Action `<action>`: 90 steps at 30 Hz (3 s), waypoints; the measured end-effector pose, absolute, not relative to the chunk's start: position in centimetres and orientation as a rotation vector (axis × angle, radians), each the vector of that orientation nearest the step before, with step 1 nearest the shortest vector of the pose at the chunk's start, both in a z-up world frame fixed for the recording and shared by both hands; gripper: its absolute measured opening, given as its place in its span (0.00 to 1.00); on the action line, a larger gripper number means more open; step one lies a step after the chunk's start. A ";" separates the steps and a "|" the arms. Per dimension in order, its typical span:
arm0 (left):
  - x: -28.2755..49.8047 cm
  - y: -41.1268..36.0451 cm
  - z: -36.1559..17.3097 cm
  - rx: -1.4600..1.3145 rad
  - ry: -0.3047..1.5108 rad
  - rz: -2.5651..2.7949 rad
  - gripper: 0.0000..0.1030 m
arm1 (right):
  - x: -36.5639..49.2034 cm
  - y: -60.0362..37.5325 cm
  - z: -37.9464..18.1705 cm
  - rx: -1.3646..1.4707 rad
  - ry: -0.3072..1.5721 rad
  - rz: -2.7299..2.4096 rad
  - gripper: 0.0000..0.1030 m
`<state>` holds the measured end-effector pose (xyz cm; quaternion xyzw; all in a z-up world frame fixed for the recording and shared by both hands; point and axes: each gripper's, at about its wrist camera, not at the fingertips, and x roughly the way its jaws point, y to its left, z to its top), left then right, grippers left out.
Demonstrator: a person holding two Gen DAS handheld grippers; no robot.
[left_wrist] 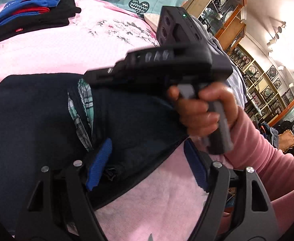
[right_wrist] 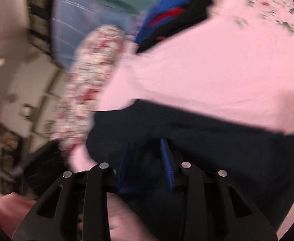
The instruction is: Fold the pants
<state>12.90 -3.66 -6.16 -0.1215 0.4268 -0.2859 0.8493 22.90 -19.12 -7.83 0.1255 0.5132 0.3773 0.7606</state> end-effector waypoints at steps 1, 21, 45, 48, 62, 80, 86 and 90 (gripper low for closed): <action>12.9 -3.7 -6.1 -0.256 0.897 -0.604 0.74 | 23.6 -19.6 -8.1 0.332 1.126 0.836 0.13; 13.0 -4.1 -6.2 -0.231 0.894 -0.607 0.77 | 15.4 -29.7 -2.9 0.359 0.885 0.521 0.21; 10.1 -7.2 -5.3 -0.123 0.860 -0.597 0.97 | 11.7 -29.8 -1.0 0.232 0.864 0.593 0.33; 9.4 -7.4 -5.6 -0.096 0.852 -0.592 0.97 | 15.9 -29.3 -2.1 0.301 0.881 0.579 0.33; 9.9 -6.0 -5.3 -0.185 0.855 -0.588 0.97 | 17.7 -20.0 -1.5 0.170 0.952 0.799 0.32; 9.3 -6.5 -5.3 -0.141 0.833 -0.560 0.97 | 11.8 -23.6 -6.6 0.148 1.066 0.699 0.32; 9.1 -7.1 -5.3 -0.102 0.831 -0.536 0.97 | 9.2 -26.7 -4.9 0.323 0.894 0.770 0.36; 8.8 -6.4 -4.7 -0.131 0.814 -0.533 0.97 | 9.2 -26.7 -6.9 0.307 0.964 0.682 0.38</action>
